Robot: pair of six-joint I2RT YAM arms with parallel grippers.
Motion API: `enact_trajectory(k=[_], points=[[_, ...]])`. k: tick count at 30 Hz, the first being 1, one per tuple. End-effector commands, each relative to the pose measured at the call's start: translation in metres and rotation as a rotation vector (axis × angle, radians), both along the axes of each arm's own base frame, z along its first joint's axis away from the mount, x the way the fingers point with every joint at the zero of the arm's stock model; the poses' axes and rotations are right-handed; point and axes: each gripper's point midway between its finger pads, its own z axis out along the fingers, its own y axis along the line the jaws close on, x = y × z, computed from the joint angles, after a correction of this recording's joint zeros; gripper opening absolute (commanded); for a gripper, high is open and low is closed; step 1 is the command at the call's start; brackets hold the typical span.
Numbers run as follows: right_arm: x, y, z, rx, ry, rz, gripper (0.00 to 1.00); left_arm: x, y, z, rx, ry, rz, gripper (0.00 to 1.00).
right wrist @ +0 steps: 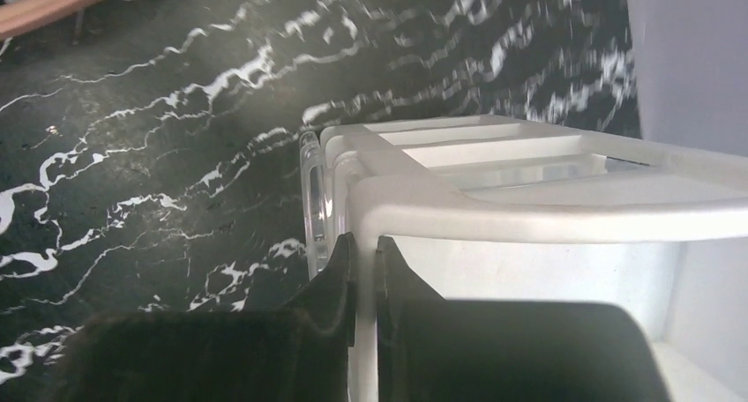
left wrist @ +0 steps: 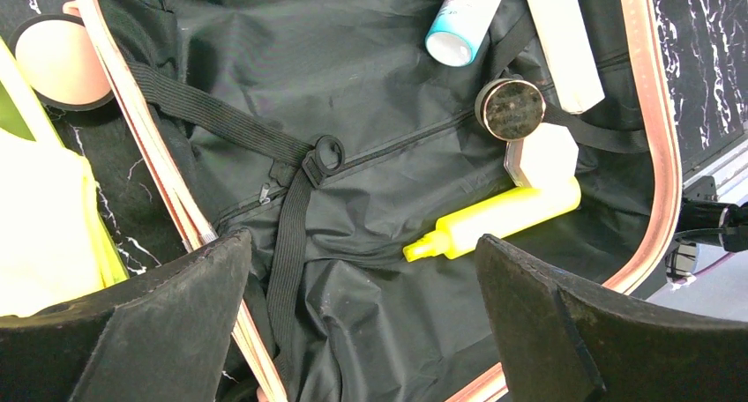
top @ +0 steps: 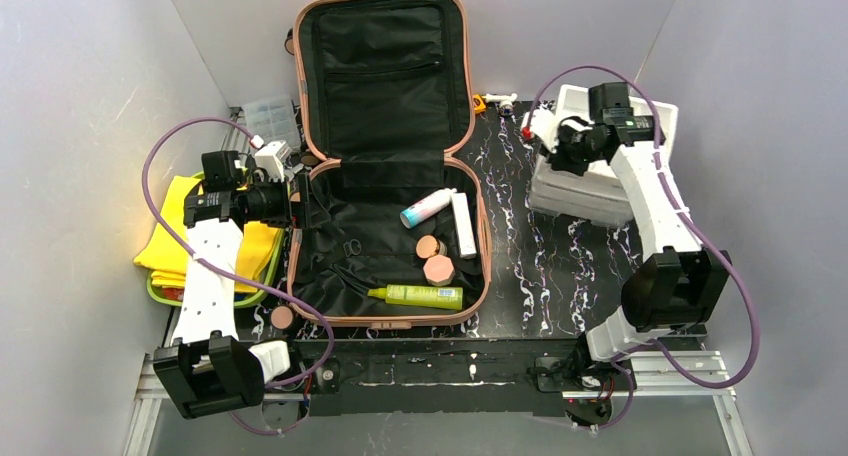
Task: Open, take out, and arrange the luggage
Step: Move the storage box to the opened luggage.
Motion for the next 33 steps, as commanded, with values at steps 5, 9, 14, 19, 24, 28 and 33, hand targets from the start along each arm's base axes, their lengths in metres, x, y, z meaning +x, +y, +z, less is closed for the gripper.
enact_trajectory(k=[5,9,14,19,24,28,33], points=[[0.016,0.067,-0.021,0.024,0.054,0.298,0.01,-0.002,-0.005,-0.002,-0.042,0.014,-0.019,0.98],[0.04,0.074,-0.014,0.047,0.025,0.253,0.19,-0.001,-0.004,-0.004,-0.039,0.016,-0.018,0.98],[0.064,0.061,-0.002,0.043,-0.028,0.066,0.73,-0.001,-0.009,0.0,-0.066,0.012,-0.033,0.98],[0.046,0.045,0.047,0.165,-0.134,-0.134,0.93,0.007,-0.03,0.014,0.002,-0.045,-0.119,0.98],[-0.026,0.043,0.066,0.178,-0.29,0.028,0.98,0.019,-0.075,0.032,0.074,-0.126,-0.284,0.98],[-0.075,0.033,0.023,0.022,-0.273,0.212,0.98,0.026,-0.098,0.042,-0.036,-0.067,-0.359,0.98],[-0.113,0.027,-0.033,-0.087,-0.168,0.399,0.98,0.02,-0.103,0.034,-0.075,-0.046,-0.39,0.98]])
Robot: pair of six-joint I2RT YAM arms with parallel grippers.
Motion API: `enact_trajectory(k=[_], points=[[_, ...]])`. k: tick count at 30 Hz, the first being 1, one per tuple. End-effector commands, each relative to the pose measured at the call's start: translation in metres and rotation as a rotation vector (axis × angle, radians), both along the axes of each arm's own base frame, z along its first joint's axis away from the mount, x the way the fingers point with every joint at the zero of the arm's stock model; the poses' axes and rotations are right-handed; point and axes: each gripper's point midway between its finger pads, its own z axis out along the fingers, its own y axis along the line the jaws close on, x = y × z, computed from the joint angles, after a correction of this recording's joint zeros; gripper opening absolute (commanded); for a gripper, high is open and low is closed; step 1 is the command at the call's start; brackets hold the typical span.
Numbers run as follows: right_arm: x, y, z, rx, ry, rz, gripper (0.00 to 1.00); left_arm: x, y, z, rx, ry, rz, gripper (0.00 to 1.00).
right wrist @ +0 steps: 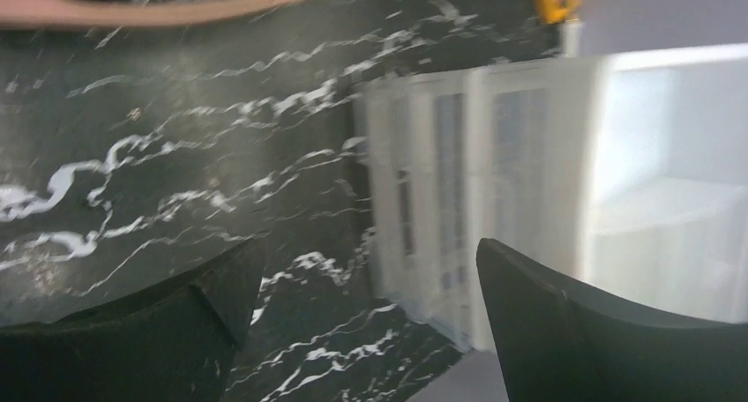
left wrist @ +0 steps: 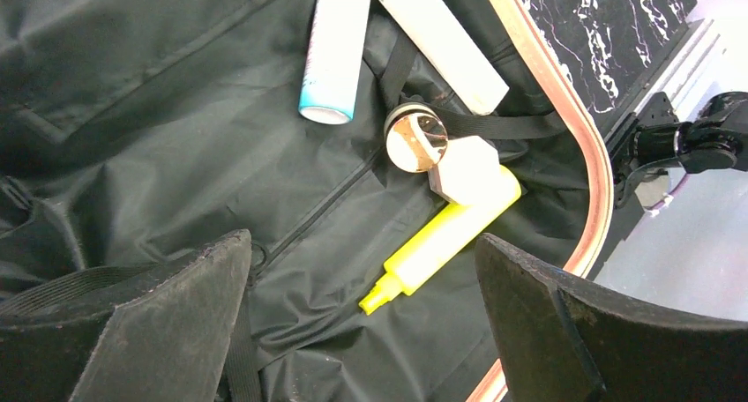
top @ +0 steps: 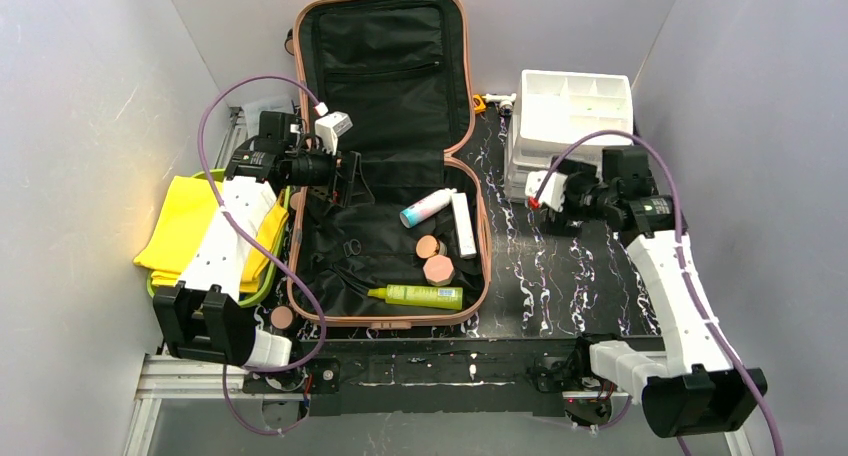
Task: Open, take out, and arrange the luggage
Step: Move the storage box to the opened luggage, then open the drawer in the storage box.
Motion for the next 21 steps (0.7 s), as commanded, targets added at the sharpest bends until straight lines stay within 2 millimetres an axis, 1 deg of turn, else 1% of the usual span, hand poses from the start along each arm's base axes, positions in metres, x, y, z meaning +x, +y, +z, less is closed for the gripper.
enact_trajectory(k=[1,5,7,8,11,16,18,21], points=[[-0.028,-0.004,-0.073,-0.163,0.121,0.194,0.98,-0.018,-0.006,0.002,-0.049,0.018,-0.054,0.98],[-0.023,-0.01,-0.104,-0.201,0.143,0.201,0.98,-0.03,-0.003,-0.005,-0.025,-0.002,-0.081,0.98],[-0.02,-0.012,-0.12,-0.231,0.13,0.232,0.98,-0.035,-0.001,-0.009,-0.015,-0.005,-0.092,0.98],[-0.012,-0.013,-0.123,-0.232,0.093,0.228,0.98,-0.036,-0.001,-0.011,-0.011,-0.007,-0.094,0.98],[0.0,-0.014,-0.135,-0.211,0.036,0.241,0.98,-0.038,-0.003,-0.013,-0.027,0.002,-0.1,0.98],[0.015,-0.015,-0.151,-0.133,0.059,0.257,0.98,-0.035,-0.003,-0.019,-0.032,0.025,-0.096,0.98],[0.023,-0.027,-0.158,-0.103,0.061,0.223,0.98,-0.037,-0.002,-0.022,-0.029,0.029,-0.095,0.98],[0.031,-0.03,-0.166,-0.07,0.001,0.228,0.99,-0.036,0.0,-0.025,-0.02,0.025,-0.089,0.98]])
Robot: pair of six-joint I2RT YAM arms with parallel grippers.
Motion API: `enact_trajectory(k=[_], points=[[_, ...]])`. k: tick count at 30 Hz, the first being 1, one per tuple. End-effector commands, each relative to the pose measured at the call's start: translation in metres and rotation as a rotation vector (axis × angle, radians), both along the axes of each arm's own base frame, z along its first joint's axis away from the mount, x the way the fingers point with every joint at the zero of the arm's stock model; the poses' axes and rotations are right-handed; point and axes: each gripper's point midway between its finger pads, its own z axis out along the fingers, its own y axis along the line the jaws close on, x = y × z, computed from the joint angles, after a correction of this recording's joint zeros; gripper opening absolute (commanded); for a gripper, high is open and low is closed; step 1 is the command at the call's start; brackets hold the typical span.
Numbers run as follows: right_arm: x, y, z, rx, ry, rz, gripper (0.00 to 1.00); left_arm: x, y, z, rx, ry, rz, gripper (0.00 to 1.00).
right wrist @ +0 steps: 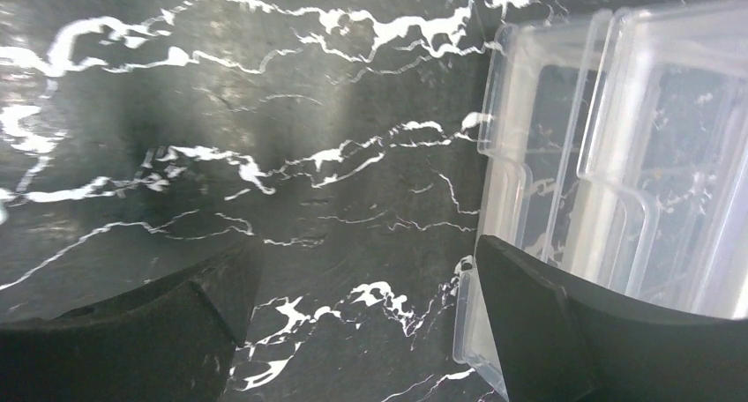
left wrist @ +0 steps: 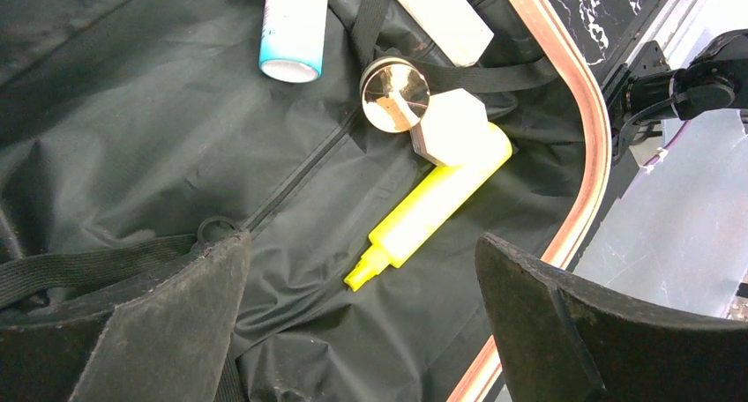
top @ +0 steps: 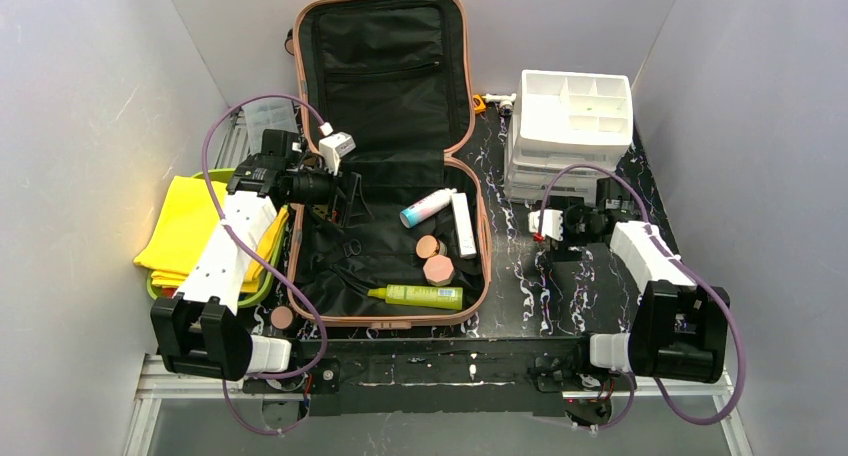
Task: Open, take out, and arrange the luggage
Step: Open the drawer in the storage box.
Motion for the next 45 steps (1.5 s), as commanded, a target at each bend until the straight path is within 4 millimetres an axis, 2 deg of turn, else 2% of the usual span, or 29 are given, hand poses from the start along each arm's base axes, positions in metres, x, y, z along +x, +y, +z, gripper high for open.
enact_trajectory(k=[1,3,7,23,41,45], points=[[0.024,0.001,0.004,0.082,-0.159,0.033,0.98,-0.004,0.002,-0.002,-0.001,-0.01,-0.006,0.98],[0.037,-0.002,0.007,0.106,-0.228,-0.007,0.98,-0.001,0.004,-0.003,0.01,-0.011,0.007,0.98],[0.05,-0.003,0.013,0.13,-0.335,-0.038,0.99,0.0,0.005,-0.002,0.011,-0.012,0.011,0.98],[0.08,-0.016,-0.001,0.13,-0.348,-0.135,0.98,-0.002,0.005,-0.003,0.01,-0.015,0.013,0.98],[0.095,-0.012,-0.004,0.149,-0.351,-0.109,0.98,-0.001,0.007,-0.008,0.018,-0.005,0.019,0.98],[0.089,-0.004,-0.001,0.175,-0.35,-0.072,0.98,-0.002,0.008,-0.008,0.018,-0.006,0.024,0.98]])
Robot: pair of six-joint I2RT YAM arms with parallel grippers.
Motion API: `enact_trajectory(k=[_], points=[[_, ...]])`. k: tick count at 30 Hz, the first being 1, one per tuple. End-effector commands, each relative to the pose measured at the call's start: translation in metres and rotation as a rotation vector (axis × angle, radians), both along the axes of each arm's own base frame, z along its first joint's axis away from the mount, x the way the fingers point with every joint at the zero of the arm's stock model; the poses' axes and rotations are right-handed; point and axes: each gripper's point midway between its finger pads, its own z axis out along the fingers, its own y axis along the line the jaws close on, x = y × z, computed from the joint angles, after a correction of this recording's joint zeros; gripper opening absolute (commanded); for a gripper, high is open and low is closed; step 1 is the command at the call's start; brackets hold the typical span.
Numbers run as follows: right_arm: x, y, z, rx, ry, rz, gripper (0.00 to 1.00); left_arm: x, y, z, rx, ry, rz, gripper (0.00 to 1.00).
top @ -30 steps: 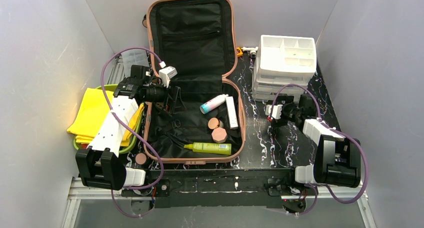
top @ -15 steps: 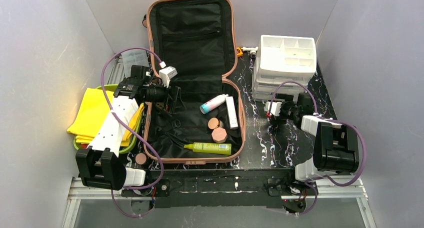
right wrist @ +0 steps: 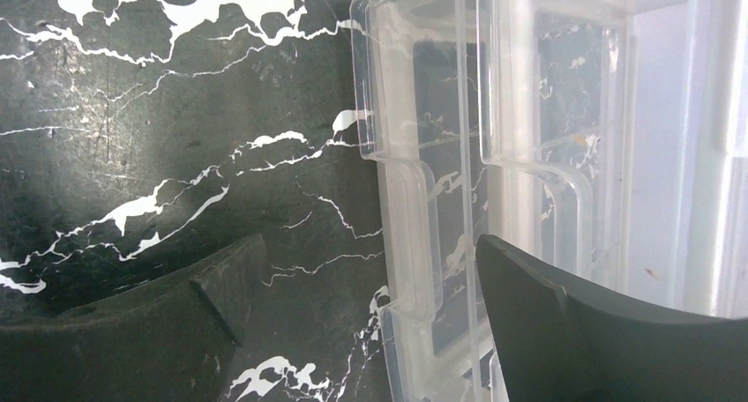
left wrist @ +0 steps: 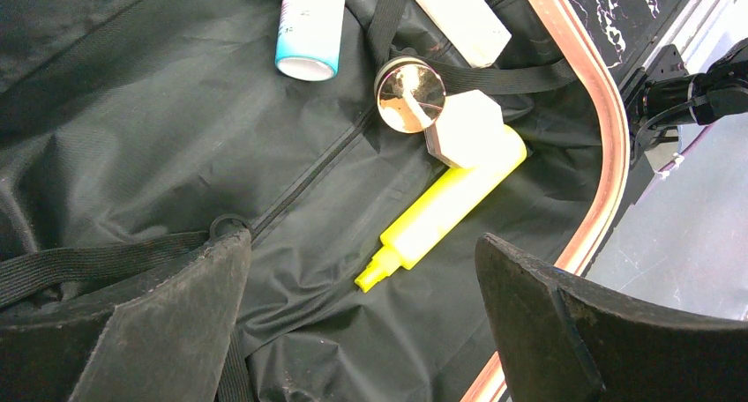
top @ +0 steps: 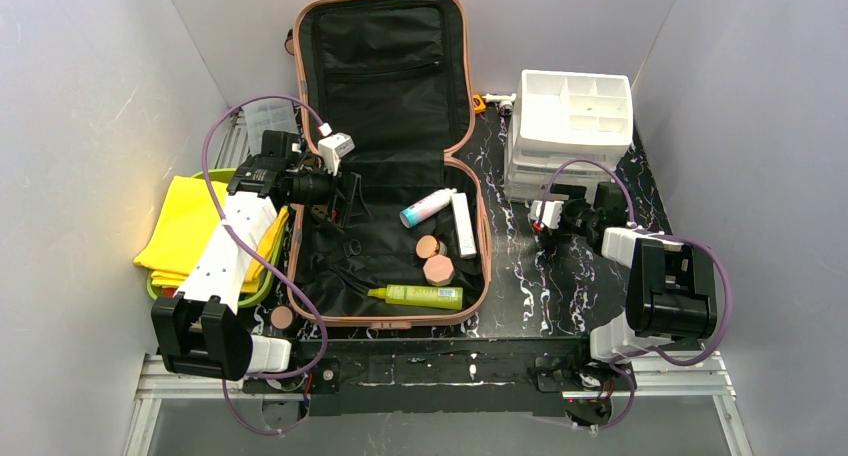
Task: Open, take out, and arrange the luggage
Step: Open the drawer in the storage box.
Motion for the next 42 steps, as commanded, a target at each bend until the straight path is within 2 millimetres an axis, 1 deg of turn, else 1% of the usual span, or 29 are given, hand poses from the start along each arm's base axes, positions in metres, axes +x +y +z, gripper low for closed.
enact_trajectory(k=[1,5,7,11,17,20,26,27,29,31,35,39,42], points=[[0.009,0.012,0.025,0.039,-0.085,0.068,0.98,-0.005,0.003,0.0,-0.001,-0.006,0.003,0.98],[0.007,0.015,0.031,0.047,-0.114,0.086,0.98,-0.004,0.003,-0.001,-0.003,0.001,0.002,0.98],[0.01,0.013,0.03,0.045,-0.111,0.075,0.98,-0.005,0.003,-0.002,-0.004,0.004,0.001,0.98],[0.018,0.007,0.024,0.029,-0.095,0.041,0.98,-0.005,0.002,-0.002,-0.006,0.007,-0.001,0.98],[0.023,0.004,0.011,0.024,-0.051,0.027,0.98,-0.005,0.003,-0.003,-0.002,0.005,0.002,0.98],[0.024,0.003,0.008,0.019,-0.041,0.023,0.98,-0.005,0.004,-0.003,-0.002,0.004,0.002,0.98],[0.015,0.004,-0.002,-0.005,0.046,0.062,0.98,-0.005,0.004,-0.004,-0.001,0.008,0.003,0.98],[0.015,0.005,0.0,-0.006,0.064,0.07,0.96,-0.004,0.004,-0.004,-0.001,0.009,0.003,0.98],[0.006,0.007,-0.003,-0.014,0.144,0.104,0.9,-0.005,0.004,-0.004,-0.001,0.01,0.003,0.98],[-0.001,0.008,-0.003,-0.019,0.224,0.132,0.82,-0.005,0.004,-0.004,0.0,0.008,0.002,0.98],[-0.018,0.006,-0.004,-0.04,0.354,0.159,0.68,-0.006,0.004,-0.003,-0.001,0.008,0.002,0.98],[-0.027,0.001,-0.002,-0.077,0.405,0.158,0.58,-0.006,0.004,-0.003,-0.004,0.008,0.002,0.98],[-0.034,-0.002,0.001,-0.091,0.44,0.158,0.53,-0.006,0.004,-0.003,-0.003,0.009,0.0,0.98]])
